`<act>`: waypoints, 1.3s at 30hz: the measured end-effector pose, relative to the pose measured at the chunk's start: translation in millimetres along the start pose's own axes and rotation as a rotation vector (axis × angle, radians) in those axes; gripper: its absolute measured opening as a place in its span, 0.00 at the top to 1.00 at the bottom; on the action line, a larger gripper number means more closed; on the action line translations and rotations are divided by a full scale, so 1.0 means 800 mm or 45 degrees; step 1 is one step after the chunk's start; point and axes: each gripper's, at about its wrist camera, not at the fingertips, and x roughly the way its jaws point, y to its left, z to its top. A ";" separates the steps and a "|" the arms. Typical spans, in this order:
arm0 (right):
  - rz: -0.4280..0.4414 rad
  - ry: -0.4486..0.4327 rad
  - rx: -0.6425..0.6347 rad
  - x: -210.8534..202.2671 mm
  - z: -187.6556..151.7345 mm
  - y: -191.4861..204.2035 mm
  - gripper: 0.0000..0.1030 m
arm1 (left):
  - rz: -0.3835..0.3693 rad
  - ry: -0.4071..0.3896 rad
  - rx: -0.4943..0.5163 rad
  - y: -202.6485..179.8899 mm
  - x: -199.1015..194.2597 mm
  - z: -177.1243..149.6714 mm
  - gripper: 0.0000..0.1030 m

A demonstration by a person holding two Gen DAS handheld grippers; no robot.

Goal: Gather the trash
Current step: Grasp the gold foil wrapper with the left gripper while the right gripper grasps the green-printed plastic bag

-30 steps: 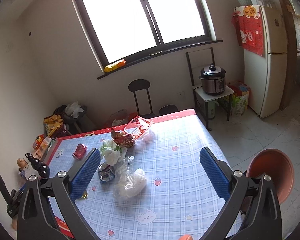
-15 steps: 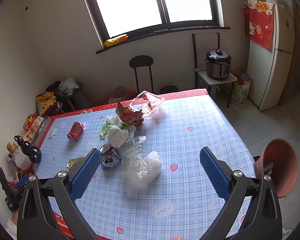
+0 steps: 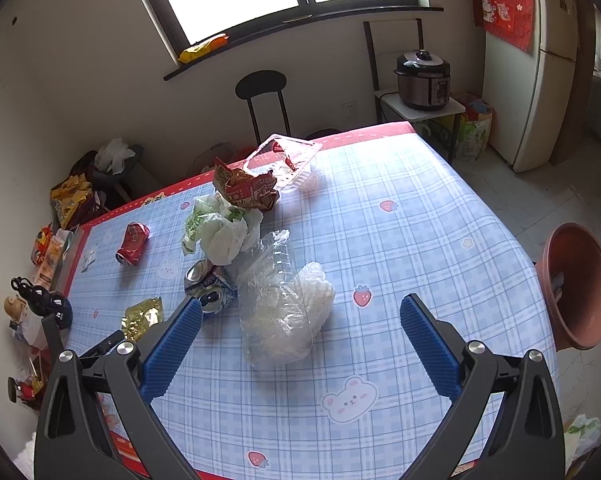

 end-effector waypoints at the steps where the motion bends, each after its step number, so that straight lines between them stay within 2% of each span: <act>1: -0.003 0.003 -0.005 0.003 -0.001 0.004 0.05 | -0.003 0.016 -0.003 0.001 0.008 0.001 0.32; 8: -0.016 0.021 -0.039 0.016 0.001 0.023 0.05 | -0.029 0.024 -0.001 0.006 0.029 0.008 0.31; 13: -0.010 0.035 -0.059 0.027 0.003 0.033 0.05 | 0.008 0.020 0.046 -0.004 0.035 0.011 0.27; 17: 0.004 0.058 -0.083 0.039 0.002 0.043 0.05 | 0.085 0.047 0.155 -0.021 0.041 0.009 0.26; 18: 0.011 0.065 -0.090 0.042 0.003 0.045 0.05 | 0.098 0.051 0.170 -0.022 0.042 0.009 0.28; 19: 0.020 0.071 -0.097 0.046 0.003 0.048 0.05 | 0.095 0.052 0.171 -0.022 0.041 0.010 0.37; 21: 0.031 0.083 -0.125 0.054 0.004 0.055 0.05 | 0.063 0.065 0.135 -0.017 0.039 0.011 0.40; 23: 0.036 0.092 -0.175 0.061 0.005 0.065 0.05 | 0.022 0.080 0.079 -0.012 0.037 0.011 0.54; 24: 0.035 0.093 -0.208 0.065 0.005 0.072 0.05 | -0.006 0.087 0.058 -0.009 0.036 0.010 0.57; 28: 0.046 0.084 -0.381 0.080 0.012 0.103 0.06 | 0.032 0.045 0.125 -0.018 0.020 0.002 0.60; 31: 0.062 0.074 -0.517 0.097 0.020 0.127 0.07 | 0.022 -0.003 0.150 -0.021 -0.003 -0.003 0.62; 37: 0.120 0.063 -0.734 0.154 0.044 0.173 0.12 | -0.011 -0.101 0.068 -0.007 -0.058 -0.001 0.62; 39: 0.092 0.067 -0.809 0.184 0.048 0.192 0.14 | -0.017 -0.134 0.036 -0.001 -0.075 0.000 0.62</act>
